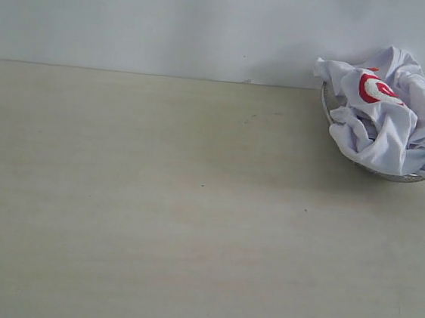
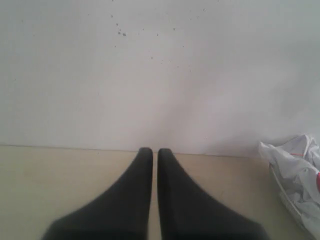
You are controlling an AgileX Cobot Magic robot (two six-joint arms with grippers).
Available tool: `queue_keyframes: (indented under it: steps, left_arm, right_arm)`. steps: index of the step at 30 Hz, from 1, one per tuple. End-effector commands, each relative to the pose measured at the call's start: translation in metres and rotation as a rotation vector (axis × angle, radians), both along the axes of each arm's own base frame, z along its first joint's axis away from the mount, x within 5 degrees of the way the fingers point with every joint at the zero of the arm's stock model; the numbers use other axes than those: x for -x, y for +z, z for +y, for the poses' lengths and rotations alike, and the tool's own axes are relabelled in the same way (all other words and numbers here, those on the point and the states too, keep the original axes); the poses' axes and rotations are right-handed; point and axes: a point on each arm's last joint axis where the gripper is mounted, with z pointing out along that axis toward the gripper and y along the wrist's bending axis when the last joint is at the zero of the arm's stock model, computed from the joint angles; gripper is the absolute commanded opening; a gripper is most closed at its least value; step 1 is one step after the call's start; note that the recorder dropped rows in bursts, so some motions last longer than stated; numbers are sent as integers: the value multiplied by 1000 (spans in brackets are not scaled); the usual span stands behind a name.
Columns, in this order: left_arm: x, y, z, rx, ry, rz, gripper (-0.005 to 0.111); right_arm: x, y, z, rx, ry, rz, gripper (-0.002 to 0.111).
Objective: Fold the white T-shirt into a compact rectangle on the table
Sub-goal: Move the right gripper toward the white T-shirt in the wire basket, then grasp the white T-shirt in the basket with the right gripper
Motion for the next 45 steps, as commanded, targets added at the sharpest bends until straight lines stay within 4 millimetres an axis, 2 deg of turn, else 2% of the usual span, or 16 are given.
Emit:
queue_keyframes:
  steps: [1,2,3,6,9,14,17,20,27,35,40,42,45]
  left_arm:
    - [-12,-11,-2,-14,-16,53,4]
    - [-14,-13,-2,-22,-19,63,4]
    - [-16,-16,-2,-22,-20,74,4]
    - [-22,-21,-3,-28,-22,95,4]
    - [-27,-26,-3,-48,-29,109,4]
    - [-32,-30,-3,-49,-26,118,4]
    - [-32,-31,-3,-49,-26,119,4]
    - [-32,-31,-3,-55,-28,118,4]
    - [-32,-31,-3,-60,-30,117,4]
    - [-32,-31,-3,-60,-30,117,4]
    - [-32,-31,-3,-60,-30,117,4]
    - [-32,-31,-3,-60,-30,117,4]
    - [-32,-31,-3,-61,-31,119,4]
  right_arm:
    - [-25,-19,-10,19,-8,-72,63]
    - [-30,-26,-12,19,-14,-69,69]
    - [-34,-33,-14,14,-16,-62,70]
    - [-43,-55,-17,-2,-26,-42,64]
    - [-50,-66,-17,5,-34,-57,62]
    - [-64,-81,-2,34,5,-83,62]
    - [-70,-97,4,32,21,-59,62]
    - [-71,-107,3,52,26,-36,62]
    - [-69,-111,-5,148,10,6,62]
    - [-69,-111,-6,165,10,-3,62]
    - [-70,-94,-8,191,-14,-72,62]
    - [-71,-93,-11,222,-11,-82,62]
    - [-72,-103,-15,247,-30,-57,62]
